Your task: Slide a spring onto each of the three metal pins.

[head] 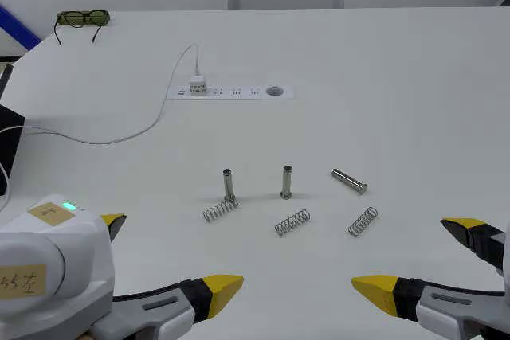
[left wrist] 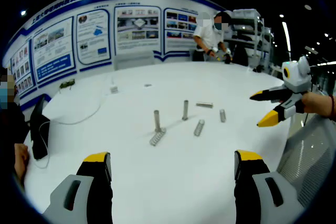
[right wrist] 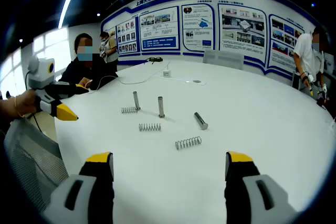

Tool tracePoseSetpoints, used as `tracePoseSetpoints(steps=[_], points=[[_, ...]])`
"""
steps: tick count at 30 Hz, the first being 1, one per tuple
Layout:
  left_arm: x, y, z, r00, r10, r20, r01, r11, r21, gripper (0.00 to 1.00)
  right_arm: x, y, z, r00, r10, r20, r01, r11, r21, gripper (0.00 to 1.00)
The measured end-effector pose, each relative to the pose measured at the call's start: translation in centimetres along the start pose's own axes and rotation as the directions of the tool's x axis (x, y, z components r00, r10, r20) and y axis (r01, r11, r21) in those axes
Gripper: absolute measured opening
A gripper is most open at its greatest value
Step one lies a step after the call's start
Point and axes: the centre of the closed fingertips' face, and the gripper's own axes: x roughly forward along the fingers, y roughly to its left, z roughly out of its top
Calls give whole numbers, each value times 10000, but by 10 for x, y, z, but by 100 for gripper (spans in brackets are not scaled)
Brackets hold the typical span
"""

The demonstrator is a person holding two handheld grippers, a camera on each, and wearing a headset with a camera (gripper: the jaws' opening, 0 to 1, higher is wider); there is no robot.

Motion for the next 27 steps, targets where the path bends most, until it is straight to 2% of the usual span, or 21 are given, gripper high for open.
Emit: tracePoseSetpoints(steps=[17, 27], points=[[3, -3, -1, 9999, -84, -66, 86, 9997, 218, 99, 0, 0, 1, 10000, 37, 57, -37, 10000, -60, 89], [3, -3, 1, 9999, -103, -21, 103, 9998, 145, 99, -1, -2, 3, 9999, -28, 164, 27, 10000, 72, 87]])
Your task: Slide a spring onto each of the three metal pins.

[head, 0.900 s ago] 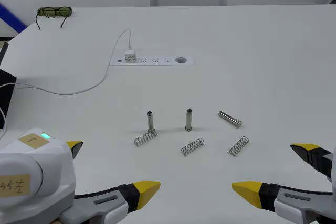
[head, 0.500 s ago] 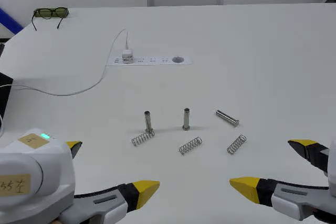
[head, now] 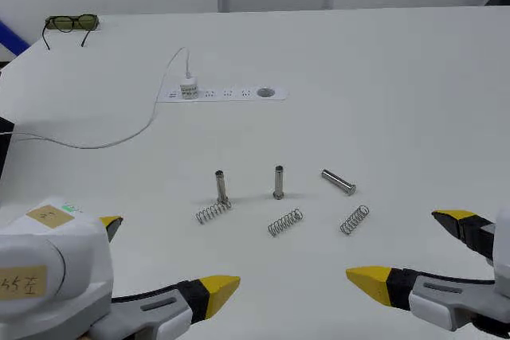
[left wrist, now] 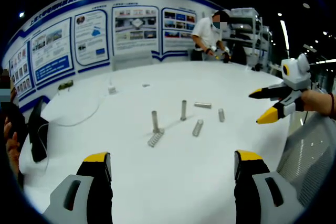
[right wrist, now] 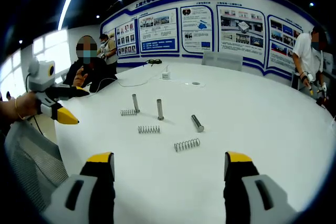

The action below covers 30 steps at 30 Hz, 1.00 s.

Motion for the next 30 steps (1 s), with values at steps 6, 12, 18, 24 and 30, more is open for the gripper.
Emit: tracePoseSetpoints(steps=[6, 12, 18, 24, 30], points=[[0, 0, 1, 10000, 29, -9, -29, 10000, -15, 100, 1, 0, 0, 10000, 46, -35, -46, 10000, 69, 86], [1, 0, 1, 10000, 5, 18, -5, 10000, -1, 100, 2, -1, -3, 9998, 49, -187, -47, 9999, 114, 83], [2, -2, 1, 10000, -65, -26, 65, 10000, 47, 100, 5, -8, -2, 9991, -55, -416, 65, 9997, 236, 80], [3, -3, 1, 9999, -129, -62, 130, 9999, 64, 100, 9, -12, 6, 9993, -21, -362, 33, 9994, 335, 77], [4, -4, 1, 9998, -168, -72, 169, 9998, 87, 100, 16, -14, 11, 9988, 137, -475, -125, 9996, 248, 74]])
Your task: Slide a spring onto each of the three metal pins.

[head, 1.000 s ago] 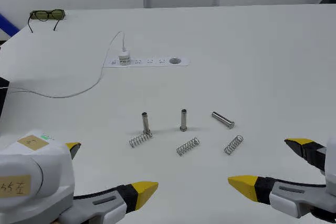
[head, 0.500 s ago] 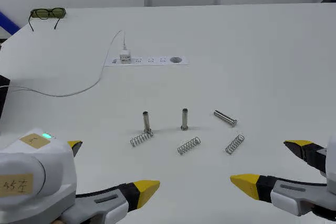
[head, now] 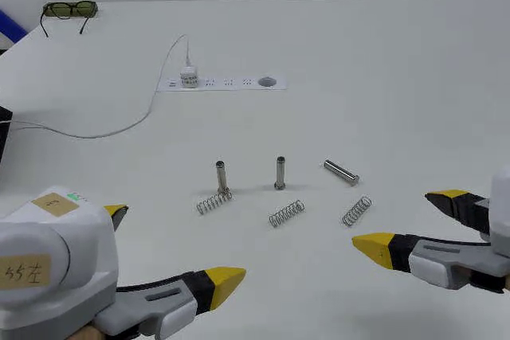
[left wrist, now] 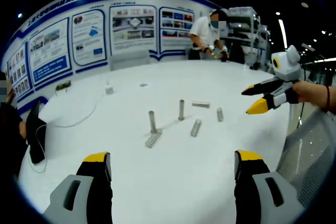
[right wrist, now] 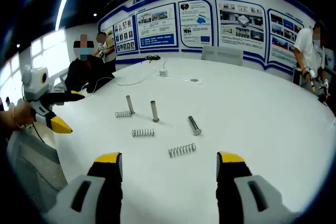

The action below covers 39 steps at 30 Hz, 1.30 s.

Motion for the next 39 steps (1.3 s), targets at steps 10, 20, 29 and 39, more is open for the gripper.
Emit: tracePoseSetpoints(steps=[10, 20, 29, 39], points=[[1, -1, 0, 10000, -44, -15, 44, 10000, -42, 99, 18, -8, 14, 9996, 285, -50, -287, 9991, -306, 67], [3, -2, 0, 9999, -118, -21, 118, 9999, -27, 99, 43, -18, 30, 9977, 602, -322, -627, 9946, -828, 58], [3, -2, 1, 9999, -165, 41, 165, 9998, -80, 99, 71, -21, 35, 9940, 867, -672, -942, 9884, -1191, 50], [4, -3, 2, 9998, -195, 80, 196, 9998, -27, 99, 102, -25, 33, 9901, 1036, -951, -1152, 9853, -1260, 40]])
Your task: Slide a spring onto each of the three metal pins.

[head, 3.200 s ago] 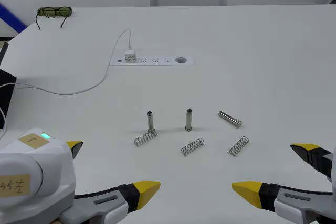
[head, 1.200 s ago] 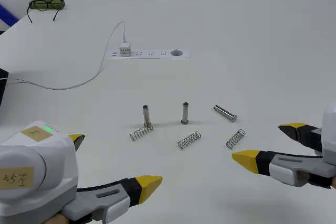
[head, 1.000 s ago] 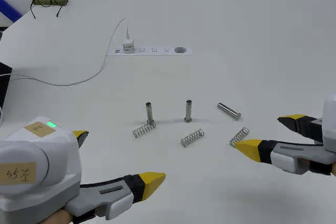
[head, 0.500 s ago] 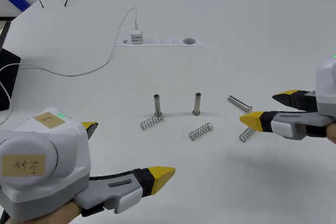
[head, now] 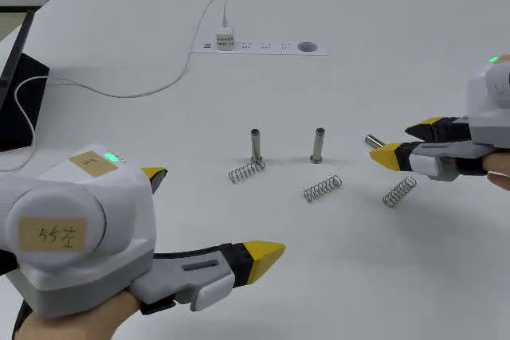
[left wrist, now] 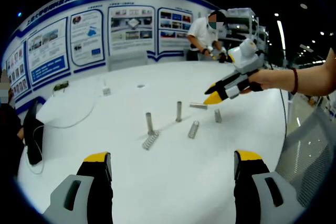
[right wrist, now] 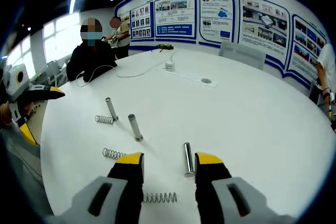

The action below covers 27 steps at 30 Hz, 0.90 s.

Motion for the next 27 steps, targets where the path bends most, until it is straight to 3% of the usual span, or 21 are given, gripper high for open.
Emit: tracePoseSetpoints(steps=[7, 12, 27], points=[[0, -1, 0, 10000, -9, 13, 9, 10000, 11, 99, 20, -11, 0, 9998, -197, -68, 194, 9992, -346, 32], [1, -1, -1, 10000, -34, -17, 34, 10000, 17, 98, 33, -18, -2, 9998, -188, -95, 187, 9998, -38, 29], [0, 2, -2, 10000, 0, -17, 0, 9998, -188, 96, 54, -28, -12, 9980, -221, -589, 224, 9997, 54, 18]])
